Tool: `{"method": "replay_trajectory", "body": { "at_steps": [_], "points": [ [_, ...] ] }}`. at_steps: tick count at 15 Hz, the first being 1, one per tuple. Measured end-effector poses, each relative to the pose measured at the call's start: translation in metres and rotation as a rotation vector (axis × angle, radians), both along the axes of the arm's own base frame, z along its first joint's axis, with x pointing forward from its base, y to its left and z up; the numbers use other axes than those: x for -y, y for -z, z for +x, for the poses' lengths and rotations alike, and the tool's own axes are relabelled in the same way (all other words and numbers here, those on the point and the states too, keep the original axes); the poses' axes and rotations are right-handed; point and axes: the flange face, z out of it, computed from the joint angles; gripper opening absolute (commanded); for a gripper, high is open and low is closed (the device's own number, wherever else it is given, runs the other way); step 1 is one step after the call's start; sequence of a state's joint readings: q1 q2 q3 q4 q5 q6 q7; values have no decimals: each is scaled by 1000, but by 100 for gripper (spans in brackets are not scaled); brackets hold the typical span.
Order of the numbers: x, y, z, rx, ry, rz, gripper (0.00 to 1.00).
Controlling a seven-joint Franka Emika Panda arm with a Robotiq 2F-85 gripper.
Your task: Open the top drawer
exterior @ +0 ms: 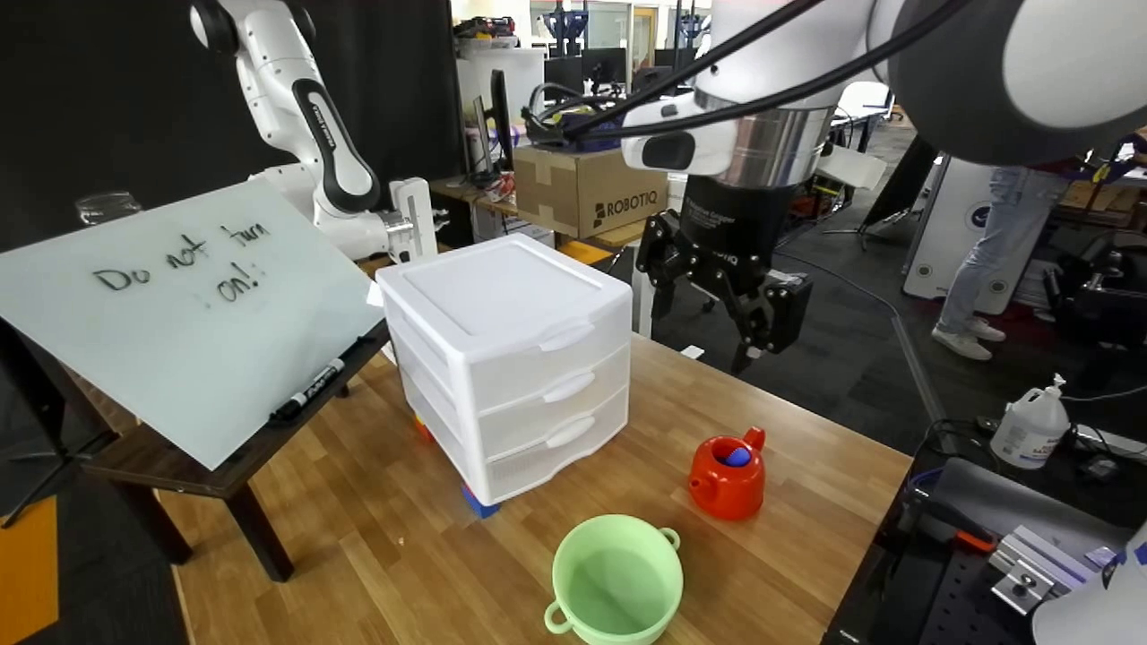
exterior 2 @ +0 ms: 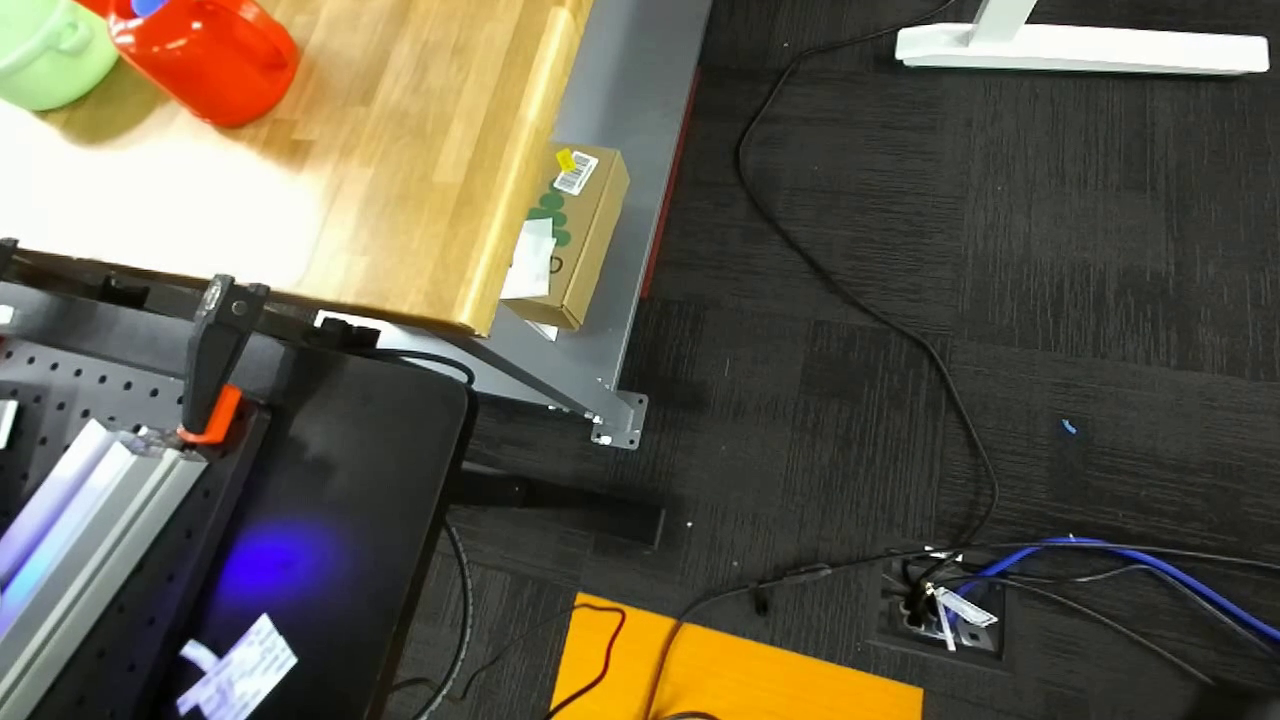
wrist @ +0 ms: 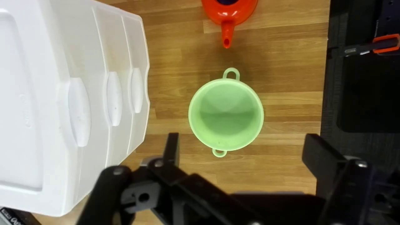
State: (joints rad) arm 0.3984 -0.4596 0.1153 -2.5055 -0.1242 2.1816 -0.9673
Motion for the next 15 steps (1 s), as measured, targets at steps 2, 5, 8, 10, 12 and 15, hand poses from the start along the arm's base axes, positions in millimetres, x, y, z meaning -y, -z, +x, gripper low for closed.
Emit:
{"method": "replay_trajectory", "body": {
  "at_steps": [2,5,8,10,12,15],
  "points": [
    [-13,0,0,27,-34,-6,100],
    [-25,12,3,70,-56,-67,100],
    [-27,28,9,172,6,-172,100],
    [-29,39,10,253,59,-241,100],
    [-35,50,7,328,101,-287,100],
    [-40,59,5,356,124,-299,100]
  ]
}}
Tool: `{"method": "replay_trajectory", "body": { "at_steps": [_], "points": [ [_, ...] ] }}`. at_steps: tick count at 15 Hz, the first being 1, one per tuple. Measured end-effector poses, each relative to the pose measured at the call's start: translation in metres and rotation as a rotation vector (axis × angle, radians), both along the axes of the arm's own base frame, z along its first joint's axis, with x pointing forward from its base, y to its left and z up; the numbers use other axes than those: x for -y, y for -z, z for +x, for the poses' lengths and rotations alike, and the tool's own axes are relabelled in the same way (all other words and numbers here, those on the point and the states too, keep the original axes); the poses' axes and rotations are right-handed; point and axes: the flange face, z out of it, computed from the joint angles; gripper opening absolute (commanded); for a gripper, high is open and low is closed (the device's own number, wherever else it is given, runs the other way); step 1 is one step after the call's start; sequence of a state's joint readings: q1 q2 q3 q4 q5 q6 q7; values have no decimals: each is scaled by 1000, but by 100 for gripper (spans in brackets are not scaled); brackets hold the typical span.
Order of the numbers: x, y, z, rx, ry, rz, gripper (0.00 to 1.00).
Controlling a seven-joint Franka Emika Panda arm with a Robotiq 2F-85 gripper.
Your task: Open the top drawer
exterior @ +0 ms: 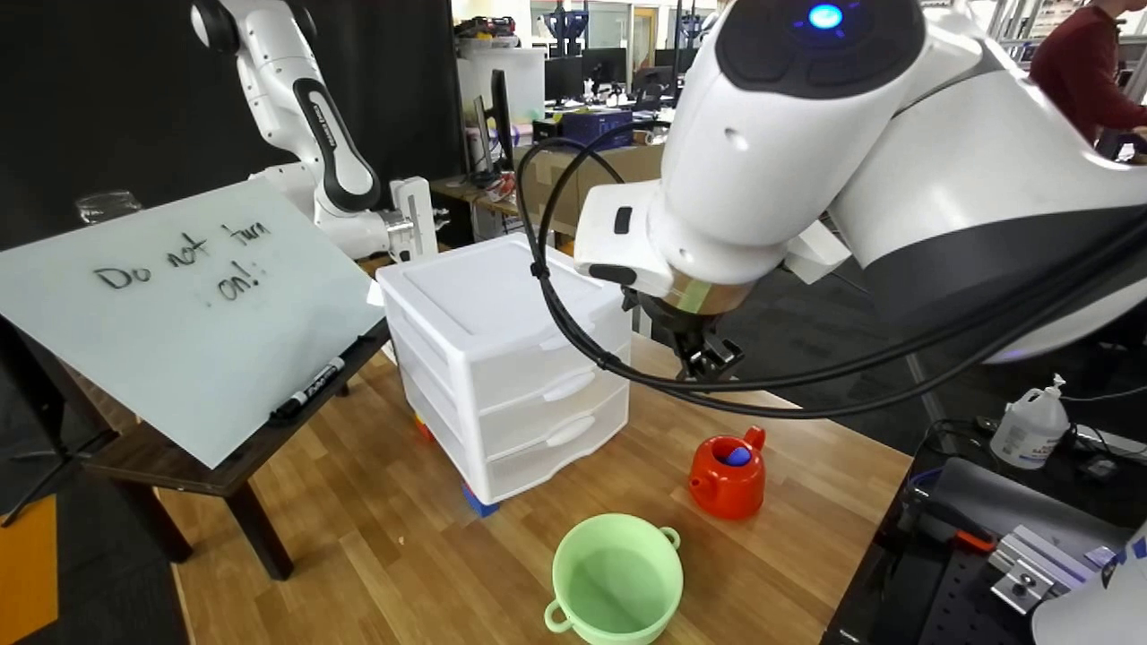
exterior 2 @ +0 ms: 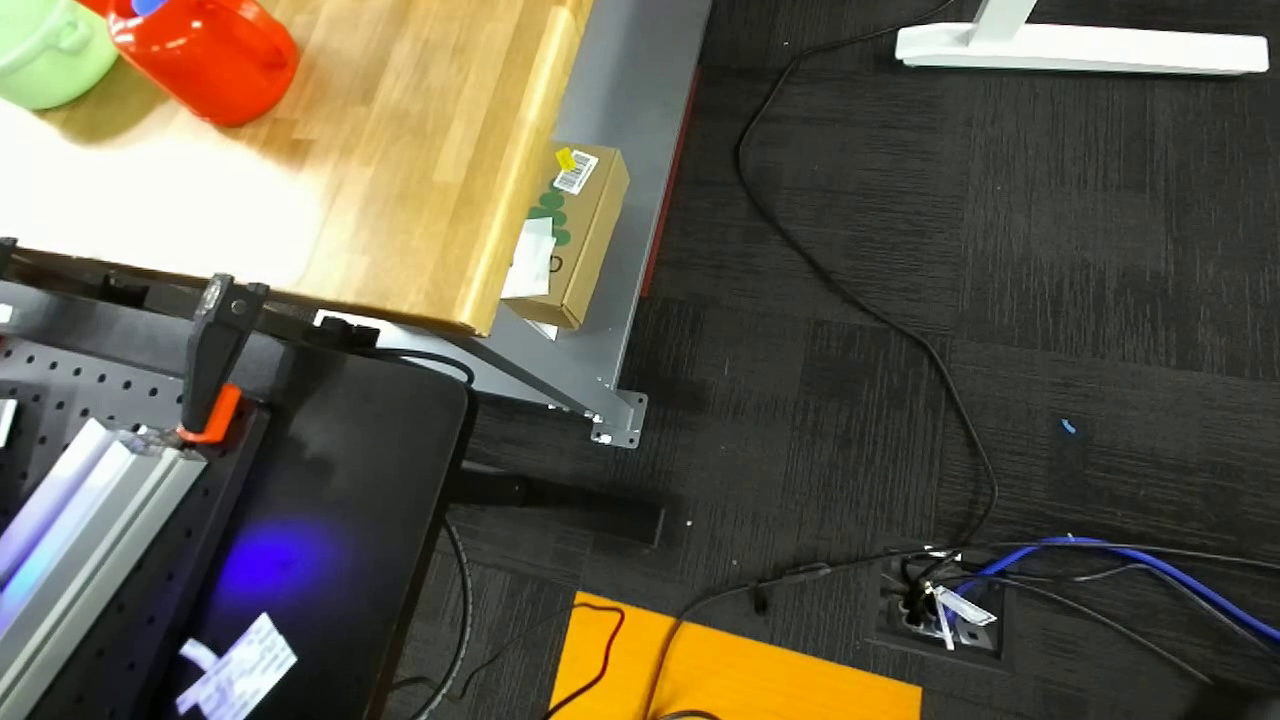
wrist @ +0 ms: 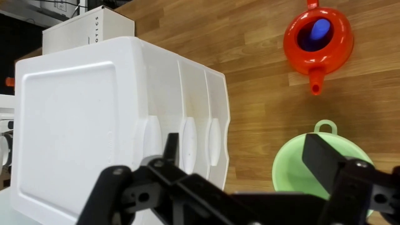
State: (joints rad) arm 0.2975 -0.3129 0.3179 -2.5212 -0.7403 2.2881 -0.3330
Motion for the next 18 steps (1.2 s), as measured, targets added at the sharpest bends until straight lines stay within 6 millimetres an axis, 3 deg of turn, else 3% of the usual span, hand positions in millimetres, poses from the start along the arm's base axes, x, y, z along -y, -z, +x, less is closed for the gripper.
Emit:
{"method": "replay_trajectory", "body": {
  "at_steps": [14,18],
  "points": [
    [1,0,1,3,-7,-7,100],
    [-2,9,1,-2,-46,-11,100]
  ]
}}
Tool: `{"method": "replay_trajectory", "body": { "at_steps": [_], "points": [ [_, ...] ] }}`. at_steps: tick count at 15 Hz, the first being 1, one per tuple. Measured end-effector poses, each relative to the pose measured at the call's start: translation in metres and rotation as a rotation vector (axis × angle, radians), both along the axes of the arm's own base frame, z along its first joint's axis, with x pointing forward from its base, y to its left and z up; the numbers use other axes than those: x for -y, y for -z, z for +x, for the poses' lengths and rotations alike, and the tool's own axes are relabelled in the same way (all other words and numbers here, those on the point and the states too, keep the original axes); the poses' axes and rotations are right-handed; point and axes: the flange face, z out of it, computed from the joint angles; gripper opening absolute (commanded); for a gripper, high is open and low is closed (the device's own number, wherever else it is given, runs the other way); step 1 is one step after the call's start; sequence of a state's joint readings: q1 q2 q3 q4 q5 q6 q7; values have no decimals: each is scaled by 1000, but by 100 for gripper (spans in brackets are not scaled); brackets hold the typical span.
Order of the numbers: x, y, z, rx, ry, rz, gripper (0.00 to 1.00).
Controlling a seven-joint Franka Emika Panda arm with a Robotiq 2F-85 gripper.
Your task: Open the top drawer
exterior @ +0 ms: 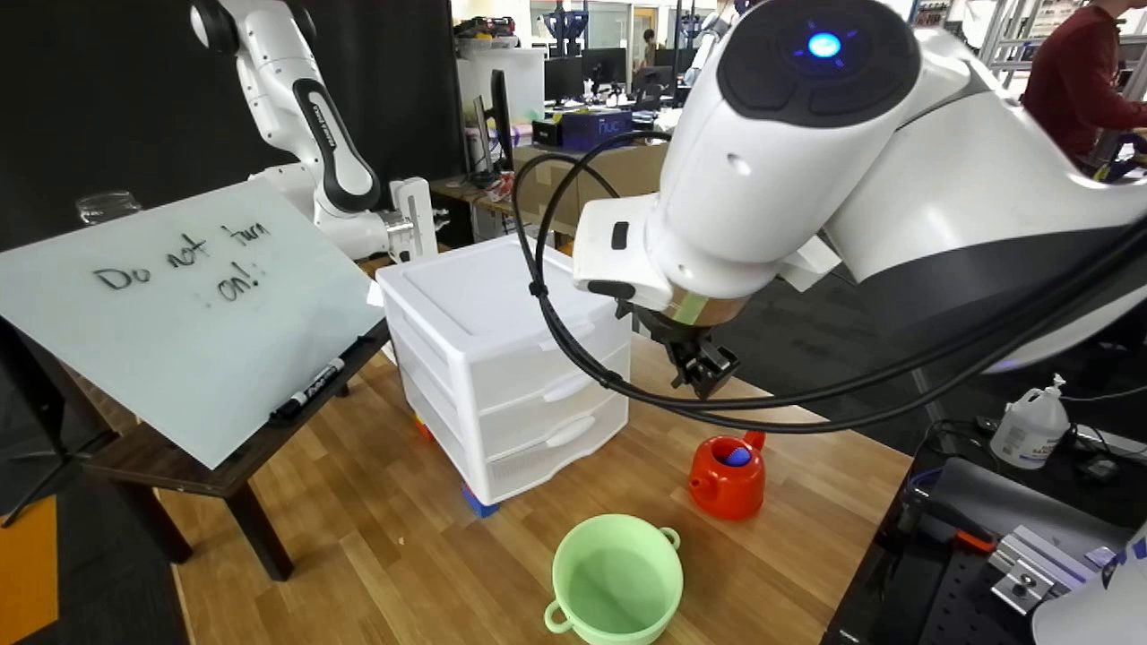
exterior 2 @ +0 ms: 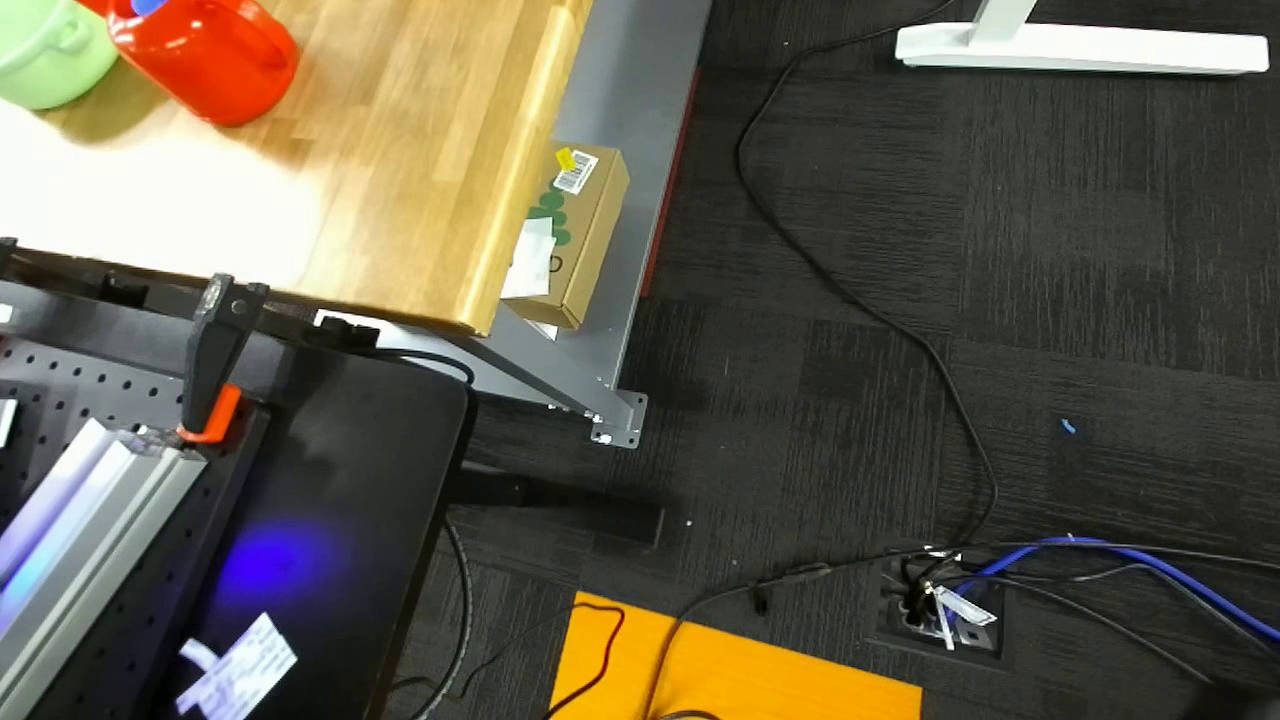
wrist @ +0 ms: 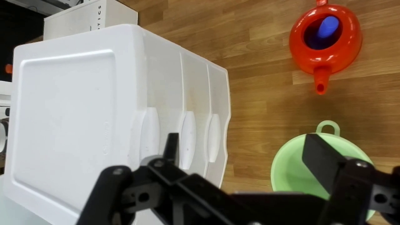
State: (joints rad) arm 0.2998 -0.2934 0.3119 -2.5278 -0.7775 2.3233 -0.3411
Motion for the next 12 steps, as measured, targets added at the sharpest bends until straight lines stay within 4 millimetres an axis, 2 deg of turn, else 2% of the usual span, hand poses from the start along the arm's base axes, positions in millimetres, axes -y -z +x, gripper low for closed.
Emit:
{"method": "replay_trajectory", "body": {
  "at_steps": [4,12],
  "points": [
    [-1,14,2,-10,-40,-44,100],
    [-8,23,3,38,-171,-134,100]
  ]
}}
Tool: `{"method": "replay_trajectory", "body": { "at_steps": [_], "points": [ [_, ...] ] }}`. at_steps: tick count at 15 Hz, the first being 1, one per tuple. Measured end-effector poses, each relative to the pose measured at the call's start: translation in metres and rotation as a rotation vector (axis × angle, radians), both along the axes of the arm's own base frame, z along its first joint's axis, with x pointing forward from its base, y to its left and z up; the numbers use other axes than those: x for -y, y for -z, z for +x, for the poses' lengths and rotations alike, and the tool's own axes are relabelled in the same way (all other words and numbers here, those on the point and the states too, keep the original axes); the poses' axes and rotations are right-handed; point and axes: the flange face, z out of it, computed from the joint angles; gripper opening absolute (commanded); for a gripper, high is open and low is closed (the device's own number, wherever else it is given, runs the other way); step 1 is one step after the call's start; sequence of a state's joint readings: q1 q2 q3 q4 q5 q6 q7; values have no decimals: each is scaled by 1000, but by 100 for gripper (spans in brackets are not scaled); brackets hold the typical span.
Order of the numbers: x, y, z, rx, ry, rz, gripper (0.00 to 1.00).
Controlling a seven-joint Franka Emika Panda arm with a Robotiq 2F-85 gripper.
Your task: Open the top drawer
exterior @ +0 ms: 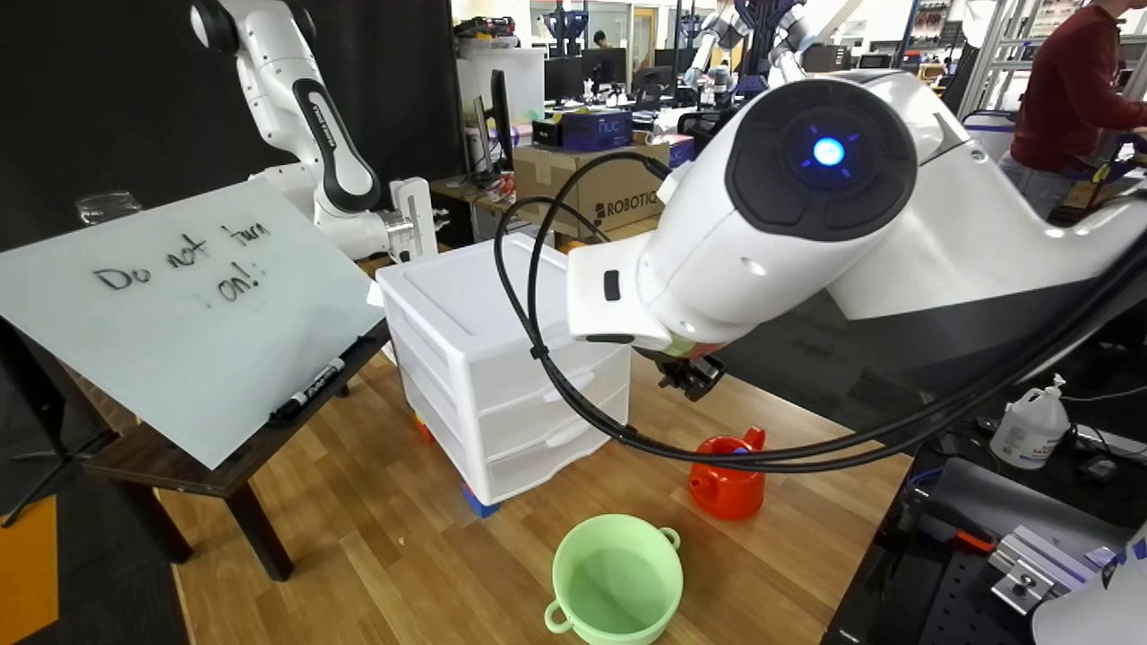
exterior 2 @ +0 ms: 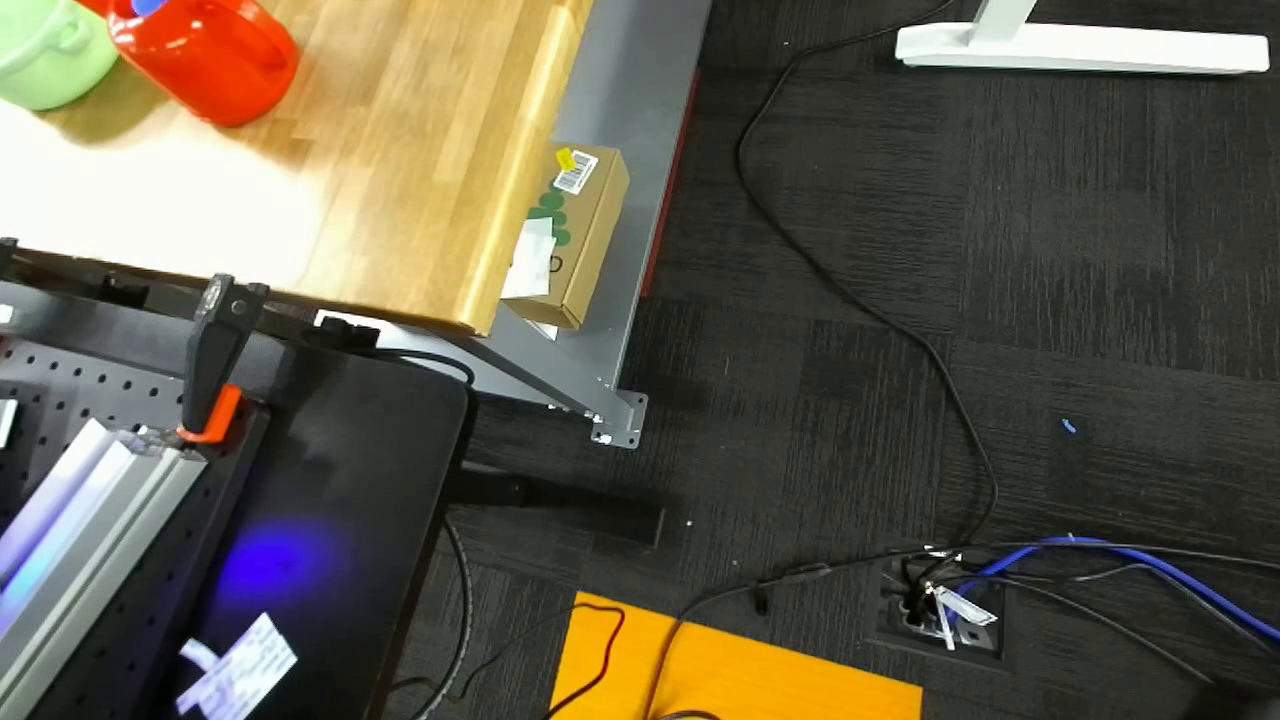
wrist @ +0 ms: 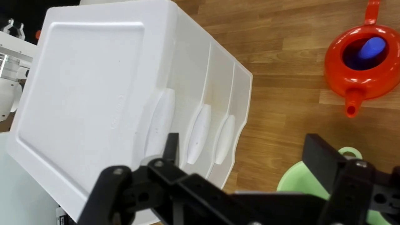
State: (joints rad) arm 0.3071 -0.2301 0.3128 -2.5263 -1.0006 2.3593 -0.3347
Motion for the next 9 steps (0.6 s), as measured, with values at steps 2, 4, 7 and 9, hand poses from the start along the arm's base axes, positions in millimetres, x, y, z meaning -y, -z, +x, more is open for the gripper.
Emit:
{"method": "replay_trajectory", "body": {
  "at_steps": [2,4,7,9],
  "points": [
    [-2,7,1,-4,-10,2,100],
    [-2,12,1,-9,-10,3,100],
    [-2,11,1,-8,-10,4,100],
    [-2,11,1,-8,-10,4,100]
  ]
}}
